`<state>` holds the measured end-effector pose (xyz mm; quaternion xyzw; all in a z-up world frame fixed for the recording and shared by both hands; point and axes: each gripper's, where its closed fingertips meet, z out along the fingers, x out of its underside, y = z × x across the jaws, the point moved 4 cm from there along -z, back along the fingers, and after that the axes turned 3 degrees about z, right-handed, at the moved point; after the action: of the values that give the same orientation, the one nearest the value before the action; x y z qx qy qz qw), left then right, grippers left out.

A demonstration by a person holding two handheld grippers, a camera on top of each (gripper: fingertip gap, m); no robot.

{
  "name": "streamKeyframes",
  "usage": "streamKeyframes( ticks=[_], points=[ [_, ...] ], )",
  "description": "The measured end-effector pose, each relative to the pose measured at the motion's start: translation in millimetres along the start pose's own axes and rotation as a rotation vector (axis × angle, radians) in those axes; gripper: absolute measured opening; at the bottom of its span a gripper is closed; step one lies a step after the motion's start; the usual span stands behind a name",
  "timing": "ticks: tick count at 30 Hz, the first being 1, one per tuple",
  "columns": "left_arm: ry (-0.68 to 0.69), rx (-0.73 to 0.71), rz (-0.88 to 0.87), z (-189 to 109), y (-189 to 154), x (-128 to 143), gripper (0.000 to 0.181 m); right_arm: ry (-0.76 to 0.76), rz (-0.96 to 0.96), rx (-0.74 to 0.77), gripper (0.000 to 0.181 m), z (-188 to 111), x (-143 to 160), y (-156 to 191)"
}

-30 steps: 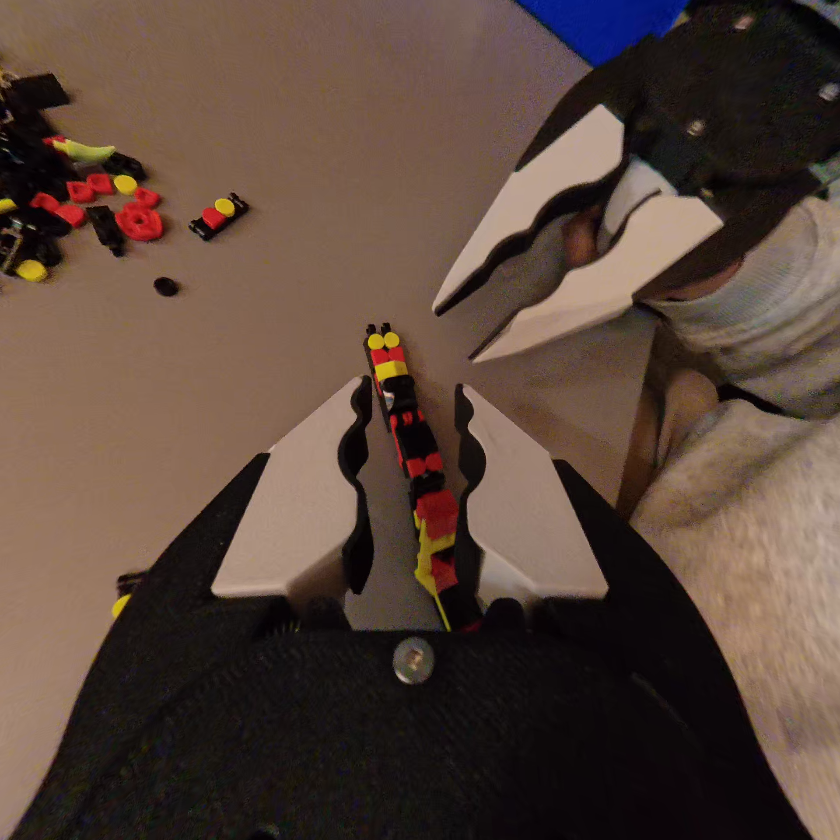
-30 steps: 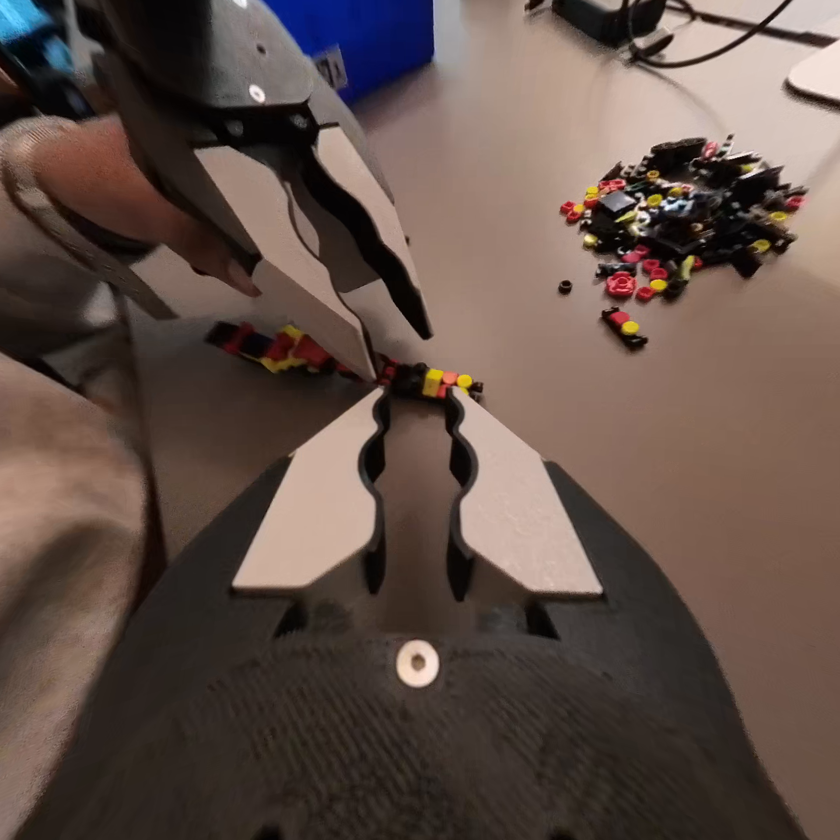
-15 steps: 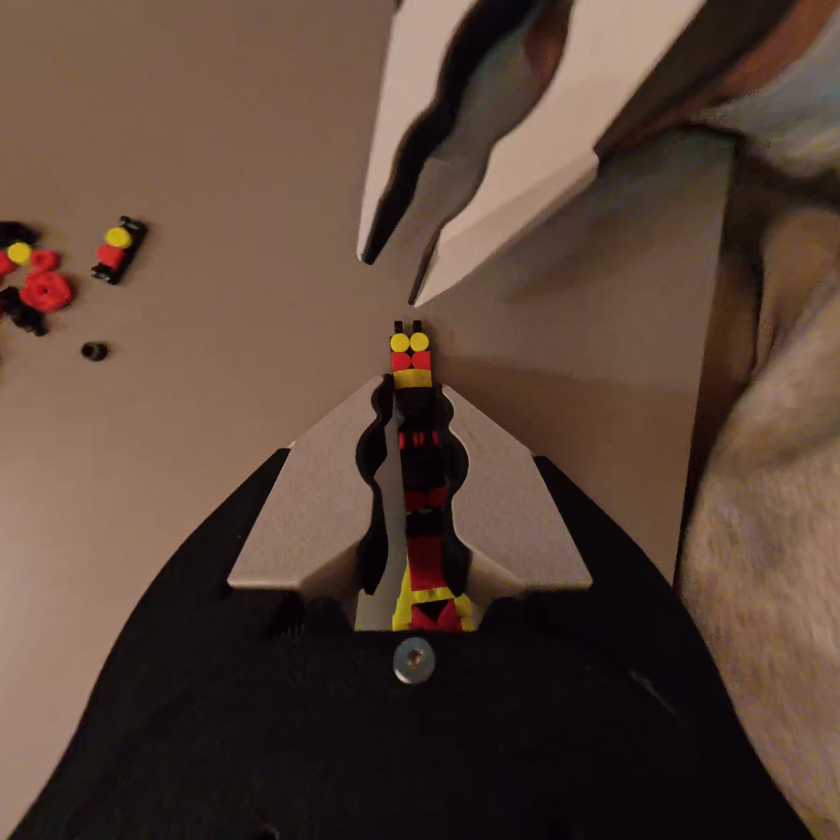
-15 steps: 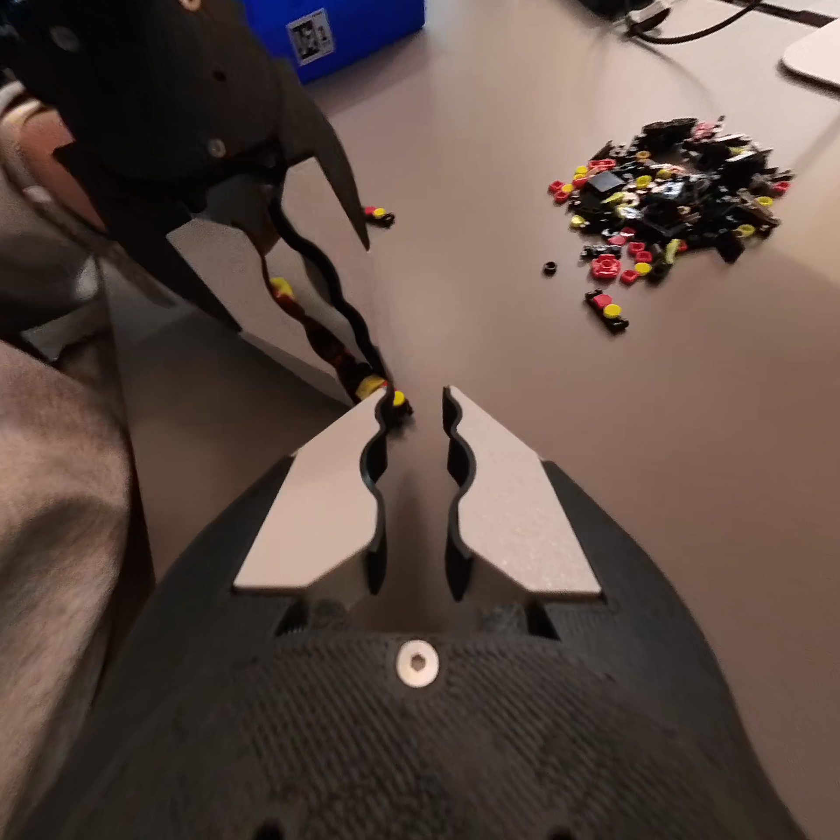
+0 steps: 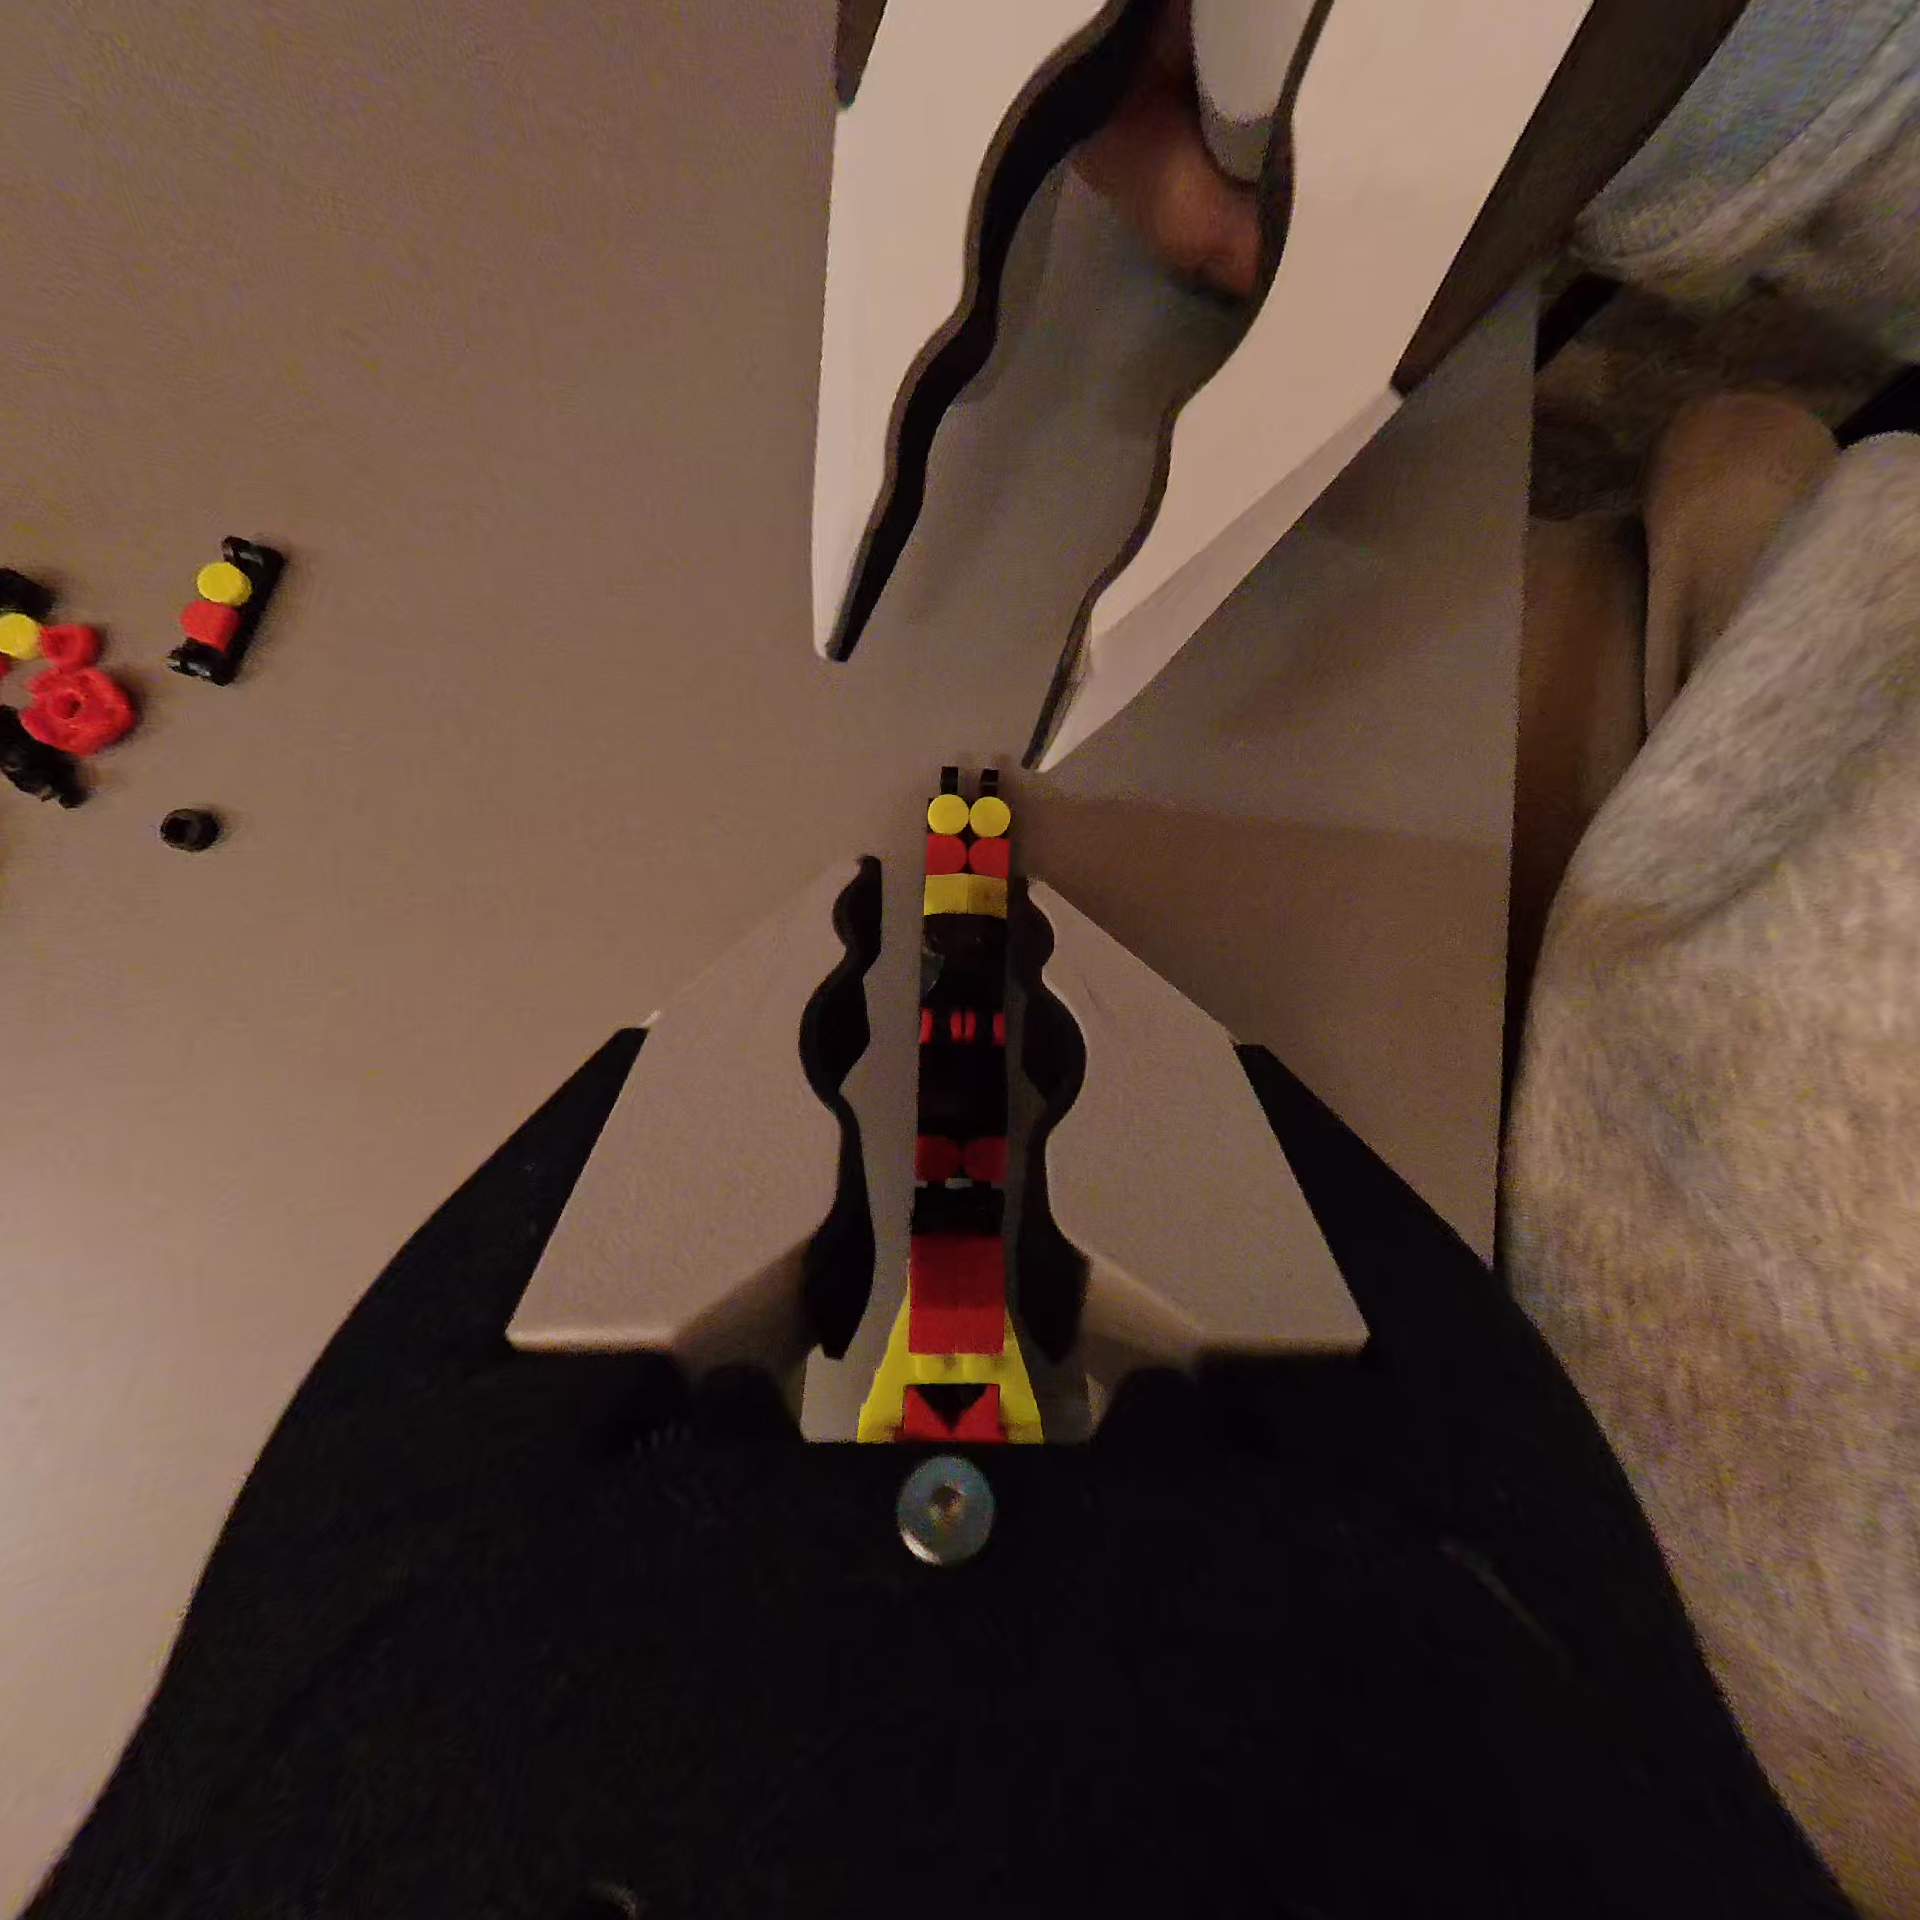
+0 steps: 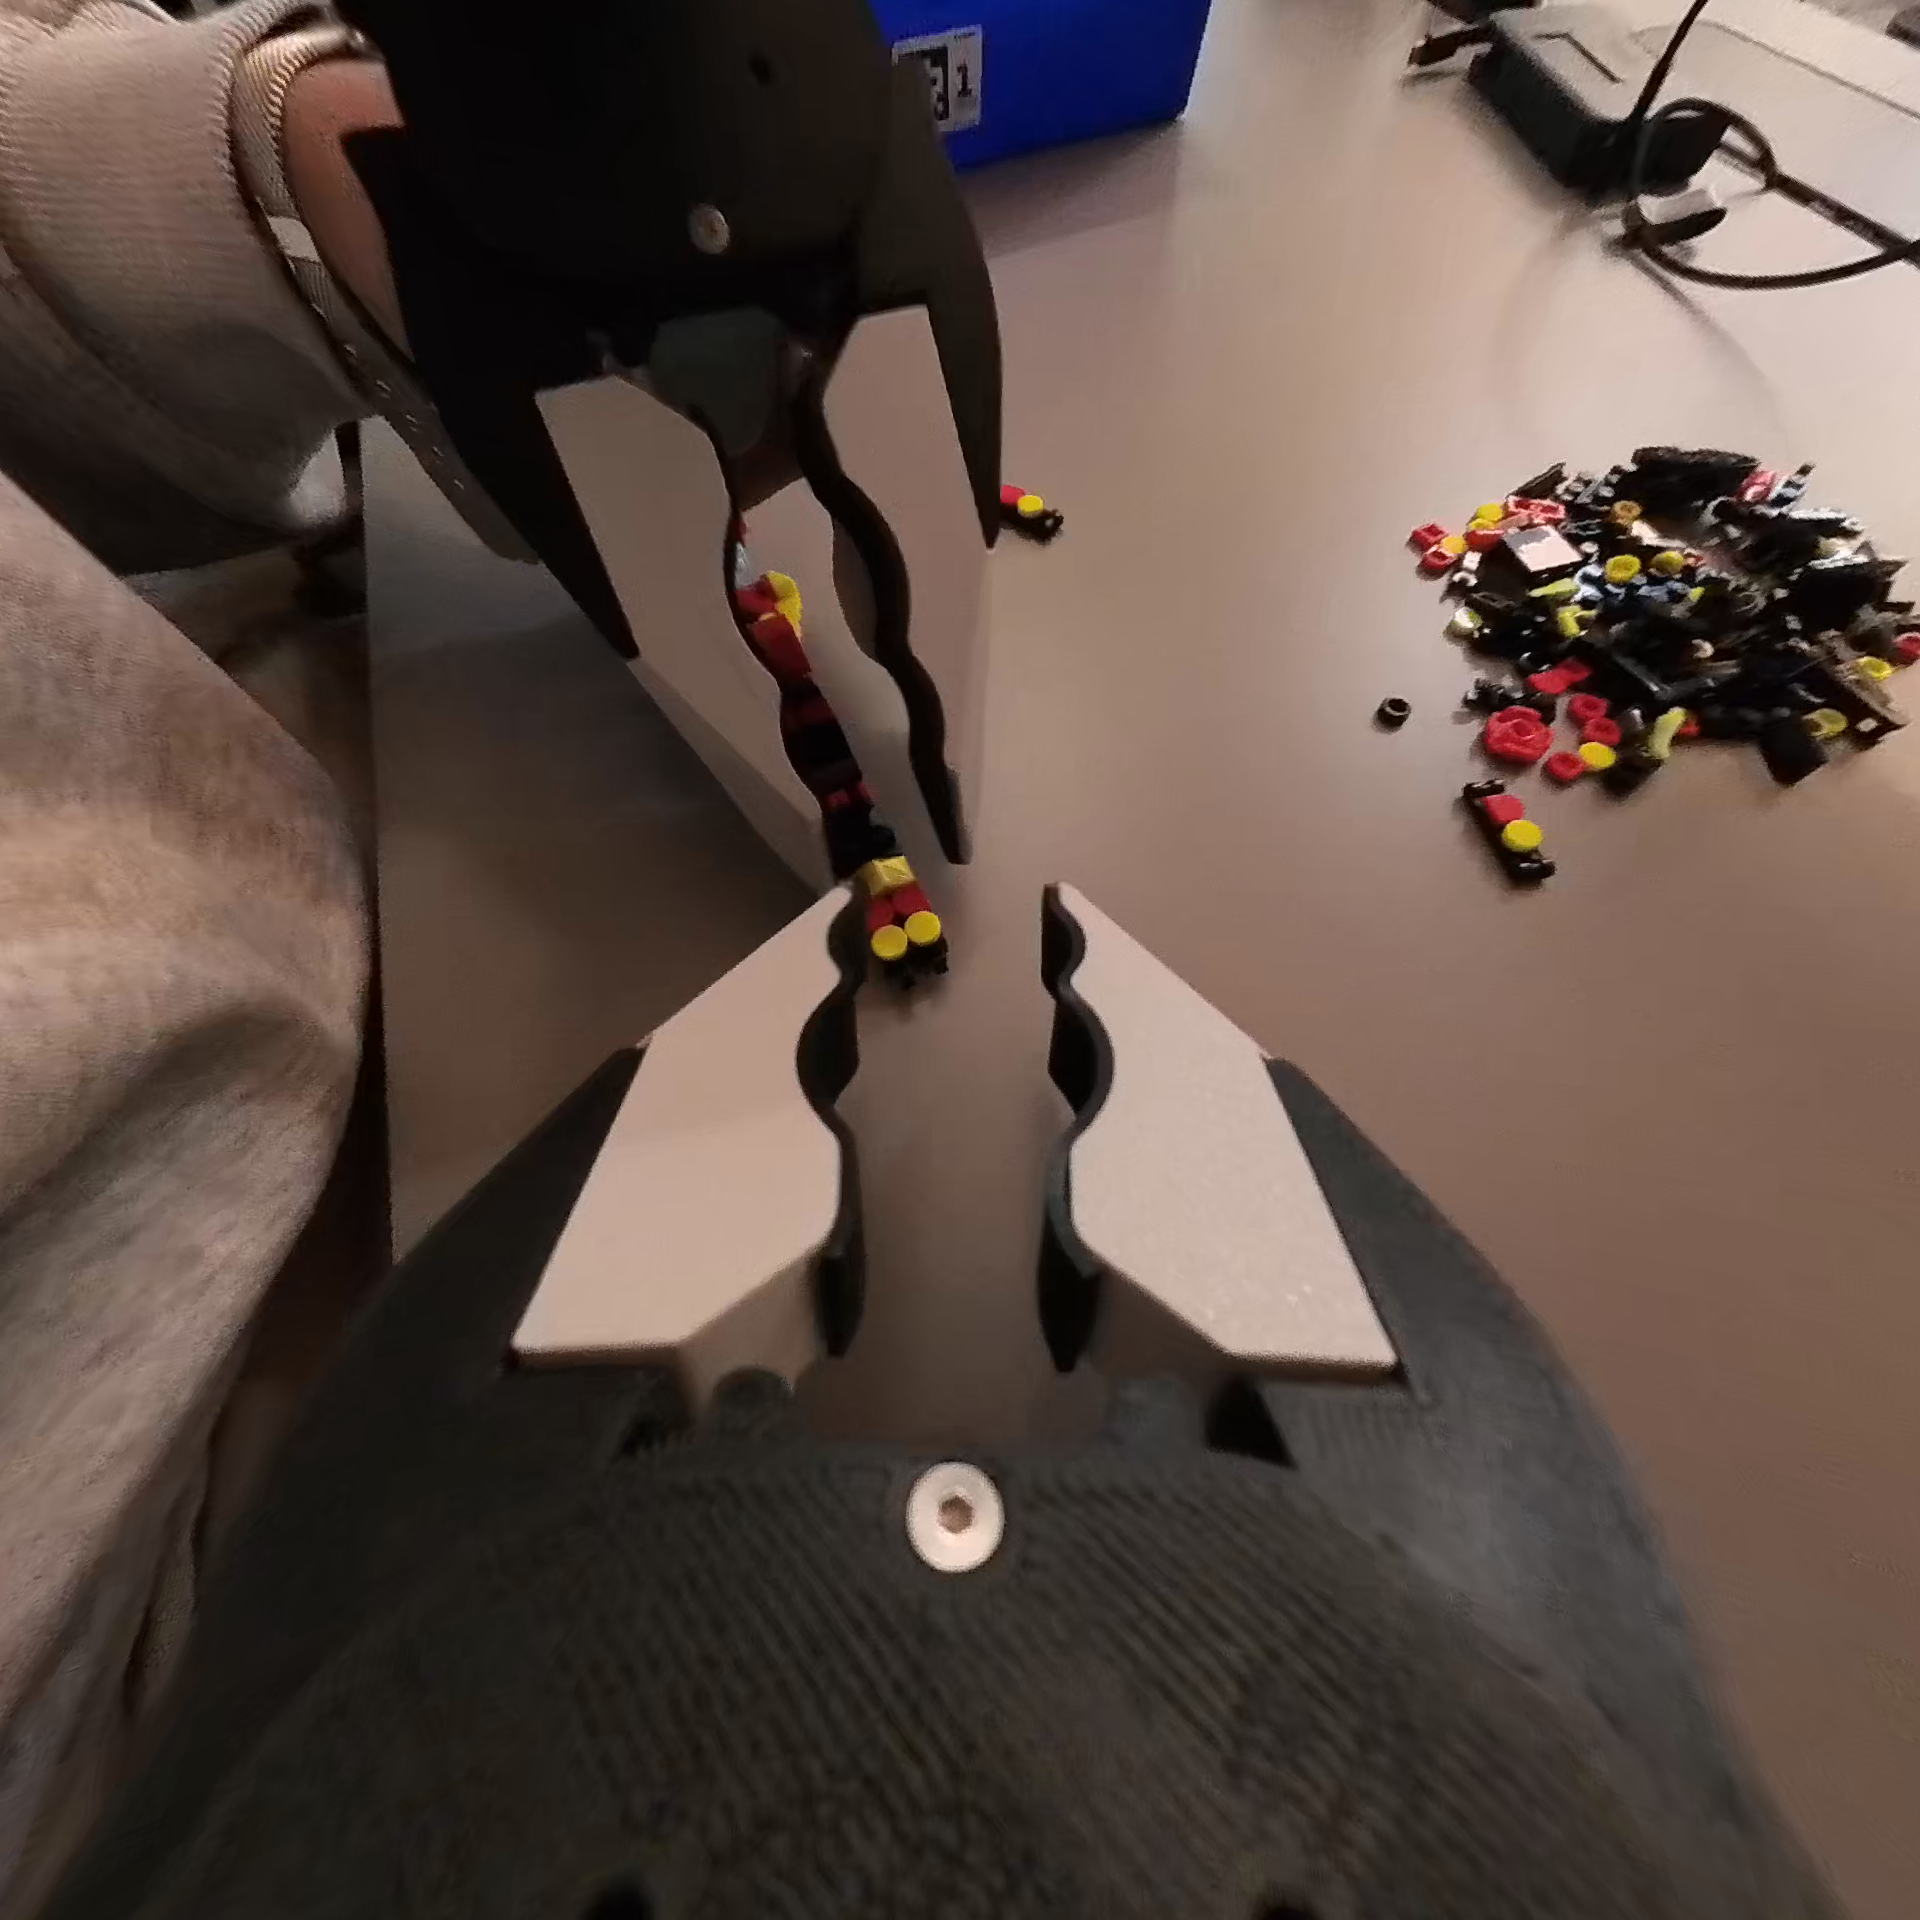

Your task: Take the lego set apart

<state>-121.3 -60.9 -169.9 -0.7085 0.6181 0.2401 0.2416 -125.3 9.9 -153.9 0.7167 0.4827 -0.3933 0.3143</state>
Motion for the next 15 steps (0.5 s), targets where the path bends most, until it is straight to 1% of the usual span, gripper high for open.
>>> streamKeyframes(
  ticks=[4,8,11,13,15],
  points=[
    [0.018,0.005,-0.021,5.1,0.6,3.7,0.025,0.013,-0.013,-0.036,0.016,1.0,1.3,4.6],
    [0.013,0.022,-0.058,6.3,1.1,3.6,0.025,0.113,-0.09,-0.001,0.001,9.0,12.1,8.6],
    [0.007,0.019,-0.056,6.3,1.9,4.4,0.018,0.198,-0.151,0.025,0.0,15.8,21.7,10.6],
    [0.01,0.012,-0.046,6.1,1.7,4.9,0.017,0.2,-0.161,0.024,0.0,16.8,21.8,11.6],
    [0.017,0.001,-0.032,5.4,1.1,4.4,0.017,0.2,-0.144,-0.011,0.0,16.0,21.9,13.3]
  ],
)
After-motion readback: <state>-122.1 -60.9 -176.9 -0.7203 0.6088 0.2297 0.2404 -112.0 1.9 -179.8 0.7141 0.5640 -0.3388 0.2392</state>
